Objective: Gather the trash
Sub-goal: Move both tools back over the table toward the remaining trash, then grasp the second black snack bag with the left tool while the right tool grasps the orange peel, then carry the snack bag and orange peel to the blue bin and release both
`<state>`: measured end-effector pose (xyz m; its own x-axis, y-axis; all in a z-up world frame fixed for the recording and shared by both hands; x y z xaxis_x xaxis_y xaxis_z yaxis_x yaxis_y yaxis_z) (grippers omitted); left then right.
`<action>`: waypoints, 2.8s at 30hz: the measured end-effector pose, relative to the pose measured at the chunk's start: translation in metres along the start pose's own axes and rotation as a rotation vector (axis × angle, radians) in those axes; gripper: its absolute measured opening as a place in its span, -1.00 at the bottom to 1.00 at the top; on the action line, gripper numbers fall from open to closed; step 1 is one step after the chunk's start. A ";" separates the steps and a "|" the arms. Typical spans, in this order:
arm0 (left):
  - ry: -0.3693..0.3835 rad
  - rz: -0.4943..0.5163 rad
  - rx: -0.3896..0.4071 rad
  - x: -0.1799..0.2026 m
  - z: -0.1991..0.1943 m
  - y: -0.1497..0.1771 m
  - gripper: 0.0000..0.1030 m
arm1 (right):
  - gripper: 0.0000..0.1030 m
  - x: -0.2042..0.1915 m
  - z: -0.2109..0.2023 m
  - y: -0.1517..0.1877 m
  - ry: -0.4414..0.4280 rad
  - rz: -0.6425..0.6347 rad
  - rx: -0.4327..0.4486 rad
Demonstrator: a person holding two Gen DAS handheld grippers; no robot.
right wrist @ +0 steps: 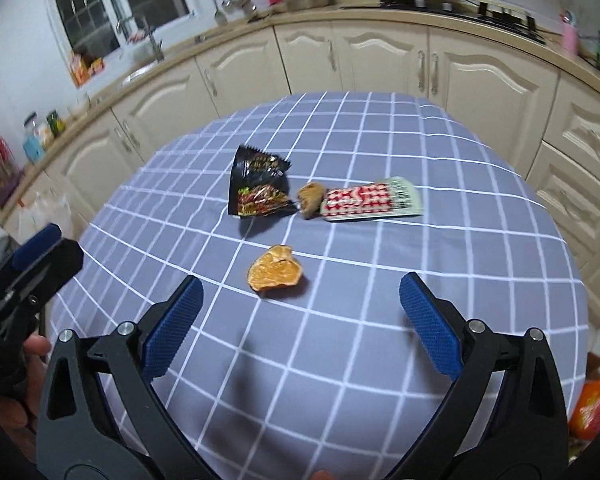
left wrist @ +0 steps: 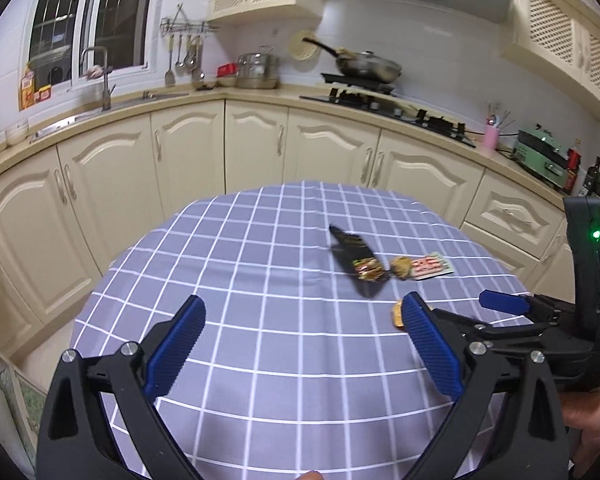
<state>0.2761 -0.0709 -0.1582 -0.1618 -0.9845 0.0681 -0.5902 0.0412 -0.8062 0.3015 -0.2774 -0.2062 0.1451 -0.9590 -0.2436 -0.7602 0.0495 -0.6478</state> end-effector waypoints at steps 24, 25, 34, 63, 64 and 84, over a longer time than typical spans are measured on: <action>-0.037 0.153 -0.177 0.060 0.117 -0.027 0.87 | -0.26 0.051 0.009 -0.003 -0.067 0.194 0.087; -0.040 0.152 -0.186 0.061 0.124 -0.028 0.87 | -0.26 0.052 0.008 -0.003 -0.062 0.200 0.092; 0.070 0.121 -0.263 0.070 0.154 -0.033 -0.47 | -0.26 0.059 0.000 0.003 -0.047 0.222 0.100; 0.249 0.080 0.018 0.086 -0.058 0.017 -0.61 | -0.26 0.033 -0.170 0.043 -0.001 0.102 0.311; 0.260 0.084 0.022 0.091 -0.063 0.018 -0.61 | -0.26 0.035 -0.178 0.045 0.007 0.103 0.322; 0.499 0.290 0.056 0.239 -0.127 0.045 -0.61 | -0.26 0.165 -0.277 0.135 0.228 0.330 0.377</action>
<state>0.1107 -0.2824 -0.1039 -0.6717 -0.7344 0.0977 -0.4256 0.2746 -0.8622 0.0477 -0.5064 -0.1336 -0.2357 -0.9095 -0.3424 -0.4564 0.4146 -0.7872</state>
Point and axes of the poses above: each gripper's, at about its wrist camera, not at the fingertips, and z roughly the way its jaws point, x to its right, y to its underside, the point moved 1 cm from there along z, roughly the way its jaws point, and after that the axes turned 4 degrees about -y, right-handed, at the moved point
